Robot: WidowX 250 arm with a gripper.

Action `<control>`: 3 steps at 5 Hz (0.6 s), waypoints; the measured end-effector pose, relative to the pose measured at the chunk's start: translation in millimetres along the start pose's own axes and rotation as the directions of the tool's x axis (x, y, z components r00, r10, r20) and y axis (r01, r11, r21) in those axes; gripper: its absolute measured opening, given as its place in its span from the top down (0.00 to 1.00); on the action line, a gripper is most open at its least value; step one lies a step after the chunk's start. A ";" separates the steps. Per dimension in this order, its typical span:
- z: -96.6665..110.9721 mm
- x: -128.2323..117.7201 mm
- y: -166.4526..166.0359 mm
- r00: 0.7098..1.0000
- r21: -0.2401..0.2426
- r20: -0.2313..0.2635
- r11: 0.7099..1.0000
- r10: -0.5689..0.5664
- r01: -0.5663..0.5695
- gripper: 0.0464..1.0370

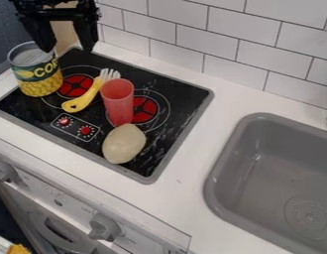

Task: Moved the red cup to the top right of the stove

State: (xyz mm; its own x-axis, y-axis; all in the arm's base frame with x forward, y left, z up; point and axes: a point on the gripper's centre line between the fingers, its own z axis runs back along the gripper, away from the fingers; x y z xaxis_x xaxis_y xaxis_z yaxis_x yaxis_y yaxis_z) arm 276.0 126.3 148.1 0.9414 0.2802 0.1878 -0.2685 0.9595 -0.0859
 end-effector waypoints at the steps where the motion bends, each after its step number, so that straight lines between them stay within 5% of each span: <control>1: -7.9 -1.9 0.6 1.000 -0.005 -0.025 1.000 0.005 -0.005 0.04; 3: -44.3 -3.4 -17.8 0.997 0.016 -0.068 0.999 -0.049 0.050 0.04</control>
State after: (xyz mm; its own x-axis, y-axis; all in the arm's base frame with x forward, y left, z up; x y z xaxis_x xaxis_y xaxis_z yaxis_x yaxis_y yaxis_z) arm 286.6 107.0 105.7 0.9650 0.2303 0.1250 -0.2243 0.9726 -0.0602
